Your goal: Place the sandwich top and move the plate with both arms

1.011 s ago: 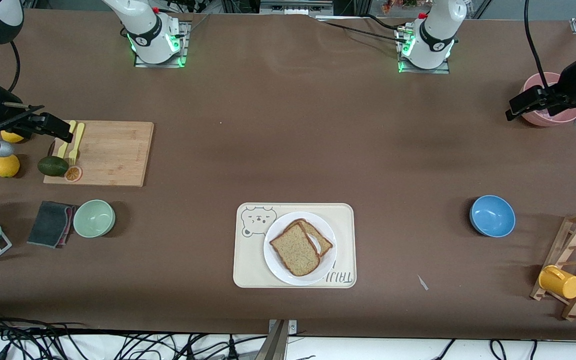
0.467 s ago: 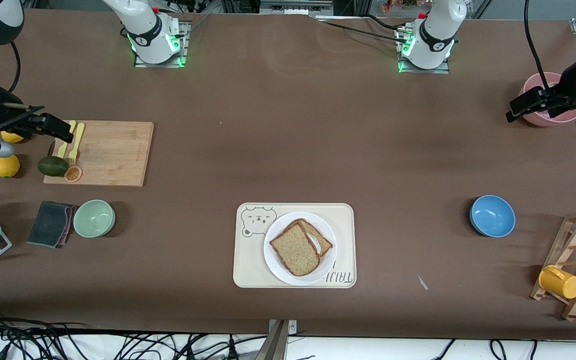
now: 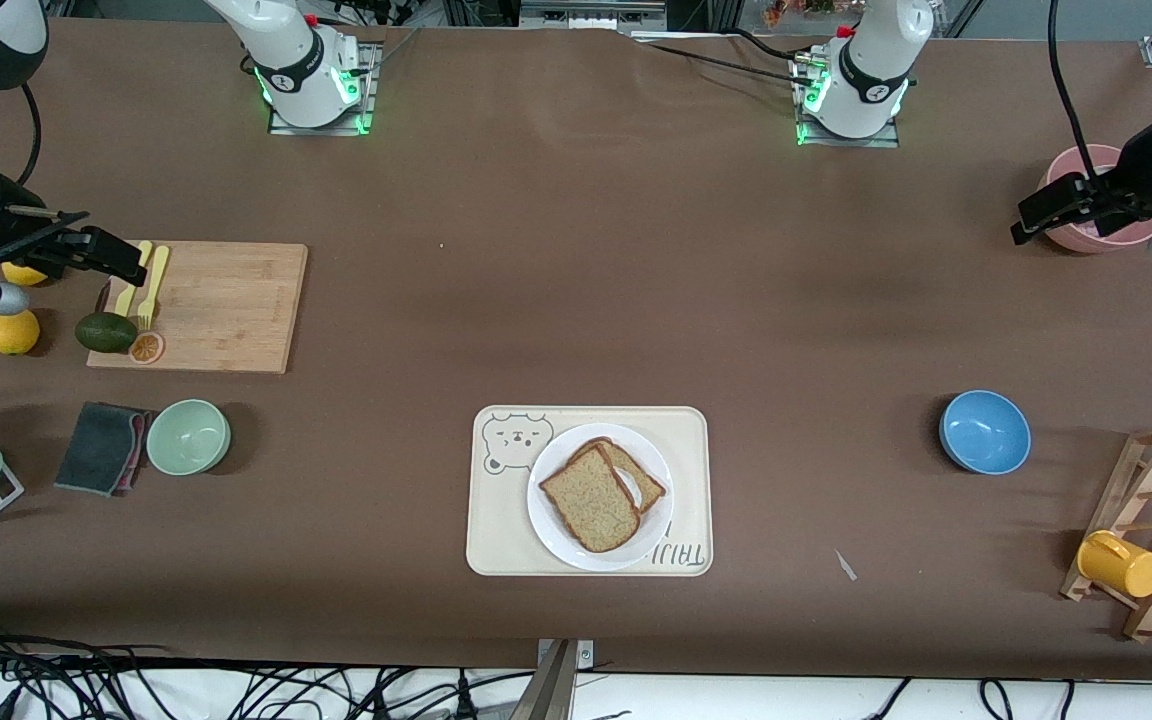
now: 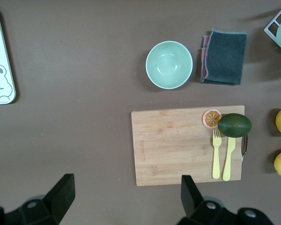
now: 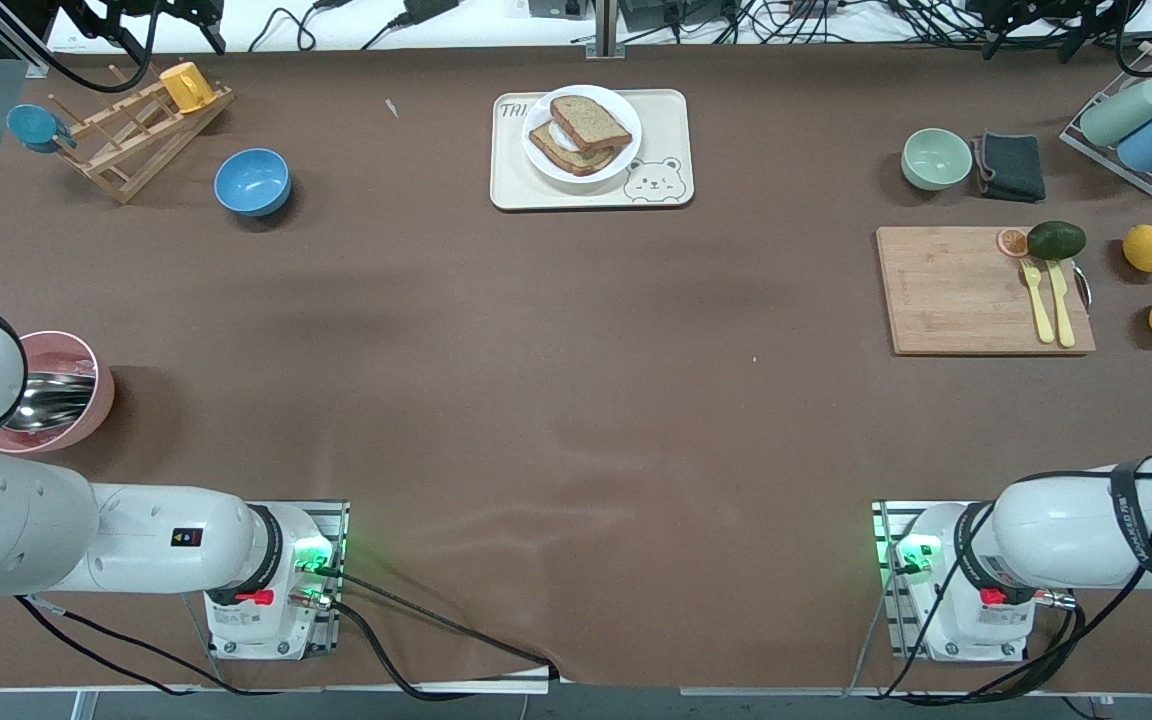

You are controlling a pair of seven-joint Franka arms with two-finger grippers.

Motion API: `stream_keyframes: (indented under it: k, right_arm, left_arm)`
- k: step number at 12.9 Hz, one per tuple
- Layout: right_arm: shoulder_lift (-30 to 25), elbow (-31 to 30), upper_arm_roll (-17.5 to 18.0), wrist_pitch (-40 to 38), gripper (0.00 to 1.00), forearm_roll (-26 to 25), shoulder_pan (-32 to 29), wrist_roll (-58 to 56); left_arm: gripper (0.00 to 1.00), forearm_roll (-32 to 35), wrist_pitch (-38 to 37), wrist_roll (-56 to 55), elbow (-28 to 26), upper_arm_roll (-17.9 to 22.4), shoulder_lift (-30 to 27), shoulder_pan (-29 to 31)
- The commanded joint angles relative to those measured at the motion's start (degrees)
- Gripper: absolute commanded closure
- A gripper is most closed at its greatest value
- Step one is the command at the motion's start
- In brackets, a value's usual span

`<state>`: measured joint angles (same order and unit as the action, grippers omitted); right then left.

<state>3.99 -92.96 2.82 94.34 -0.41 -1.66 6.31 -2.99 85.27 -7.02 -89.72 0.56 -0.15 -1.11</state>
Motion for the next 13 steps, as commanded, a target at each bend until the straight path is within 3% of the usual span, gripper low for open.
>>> stream_keyframes:
  k: [1, 11, 13]
  right_arm:
    - [0.49, 1.12, 0.08, 0.15, 0.0, 0.85, -0.28, 0.01]
    - [0.4, 1.12, 0.08, -0.12, 0.0, 0.85, -0.28, -0.07]
    - [0.4, 1.12, 0.08, -0.12, 0.0, 0.85, -0.28, -0.07]
  left_arm:
    - [0.0, 1.23, -0.19, 2.89, 1.3, -0.38, 0.68, 0.05]
    - [0.0, 1.76, 3.67, 2.54, 1.04, -0.03, 1.47, 0.84]
    - [0.0, 5.07, 5.08, 0.7, 0.25, -0.82, 1.38, 0.58]
